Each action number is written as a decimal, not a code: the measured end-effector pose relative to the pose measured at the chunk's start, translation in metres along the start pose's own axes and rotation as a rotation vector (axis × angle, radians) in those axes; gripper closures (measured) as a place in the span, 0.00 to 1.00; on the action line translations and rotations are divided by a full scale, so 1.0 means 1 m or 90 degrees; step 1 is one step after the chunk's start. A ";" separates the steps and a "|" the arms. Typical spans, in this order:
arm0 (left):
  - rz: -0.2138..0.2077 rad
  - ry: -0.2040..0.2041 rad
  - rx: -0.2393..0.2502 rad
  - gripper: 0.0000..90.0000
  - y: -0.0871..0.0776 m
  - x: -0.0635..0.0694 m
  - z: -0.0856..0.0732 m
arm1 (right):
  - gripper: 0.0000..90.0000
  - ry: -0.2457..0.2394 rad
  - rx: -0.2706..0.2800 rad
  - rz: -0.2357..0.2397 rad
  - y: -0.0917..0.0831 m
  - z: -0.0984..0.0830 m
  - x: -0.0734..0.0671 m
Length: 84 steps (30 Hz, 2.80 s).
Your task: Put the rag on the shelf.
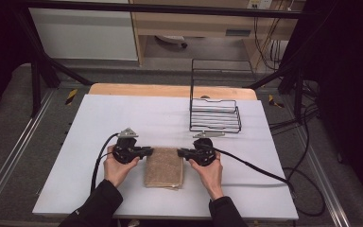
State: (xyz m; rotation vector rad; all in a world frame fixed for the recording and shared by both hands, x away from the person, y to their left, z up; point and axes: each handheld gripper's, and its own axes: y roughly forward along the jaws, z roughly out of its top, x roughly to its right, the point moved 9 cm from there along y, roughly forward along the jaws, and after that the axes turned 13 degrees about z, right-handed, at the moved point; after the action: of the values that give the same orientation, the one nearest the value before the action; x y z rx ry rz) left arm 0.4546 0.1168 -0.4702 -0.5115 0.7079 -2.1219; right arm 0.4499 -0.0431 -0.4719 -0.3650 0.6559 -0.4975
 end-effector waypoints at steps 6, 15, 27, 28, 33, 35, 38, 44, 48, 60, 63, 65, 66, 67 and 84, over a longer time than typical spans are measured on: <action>-0.002 0.007 0.023 0.93 -0.011 0.003 0.008 | 0.94 -0.030 0.023 0.001 -0.009 0.010 -0.010; -0.001 0.041 0.071 0.93 -0.031 0.019 0.024 | 0.94 -0.057 0.055 0.003 -0.027 0.021 -0.019; 0.002 0.058 0.112 0.94 -0.048 0.033 0.037 | 0.94 -0.102 0.077 -0.004 -0.050 0.034 -0.035; 0.002 0.059 0.116 0.94 -0.049 0.033 0.038 | 0.94 -0.106 0.077 -0.004 -0.051 0.034 -0.036; 0.000 0.057 0.128 0.94 -0.055 0.034 0.042 | 0.95 -0.113 0.080 -0.003 -0.052 0.035 -0.038; -0.003 0.056 0.131 0.94 -0.056 0.034 0.044 | 0.95 -0.116 0.088 0.000 -0.053 0.037 -0.039; -0.004 0.057 0.138 0.94 -0.059 0.035 0.047 | 0.95 -0.120 0.094 0.000 -0.056 0.039 -0.041; -0.002 0.061 0.149 0.94 -0.062 0.039 0.055 | 0.95 -0.142 0.109 -0.009 -0.065 0.049 -0.045; 0.002 0.062 0.161 0.94 -0.065 0.042 0.064 | 0.95 -0.154 0.119 -0.012 -0.071 0.054 -0.047; 0.003 0.075 0.195 0.94 -0.065 0.059 0.091 | 0.95 -0.176 0.156 -0.033 -0.099 0.066 -0.049; 0.001 0.073 0.207 0.94 -0.065 0.063 0.097 | 0.95 -0.180 0.165 -0.038 -0.105 0.069 -0.048; 0.001 0.073 0.210 0.94 -0.065 0.064 0.099 | 0.95 -0.181 0.170 -0.042 -0.109 0.070 -0.048; 0.001 0.072 0.212 0.94 -0.064 0.065 0.101 | 0.95 -0.185 0.172 -0.043 -0.111 0.071 -0.048; 0.001 0.073 0.215 0.94 -0.064 0.066 0.103 | 0.95 -0.184 0.175 -0.045 -0.113 0.072 -0.048; -0.011 0.062 0.260 0.94 -0.058 0.082 0.139 | 0.95 -0.203 0.214 -0.074 -0.143 0.089 -0.042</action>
State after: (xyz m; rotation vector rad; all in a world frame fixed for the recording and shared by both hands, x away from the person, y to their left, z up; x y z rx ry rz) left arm 0.4532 0.0371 -0.3184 -0.1935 0.3069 -2.2402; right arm 0.4334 -0.1228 -0.3184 -0.1587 0.2364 -0.6335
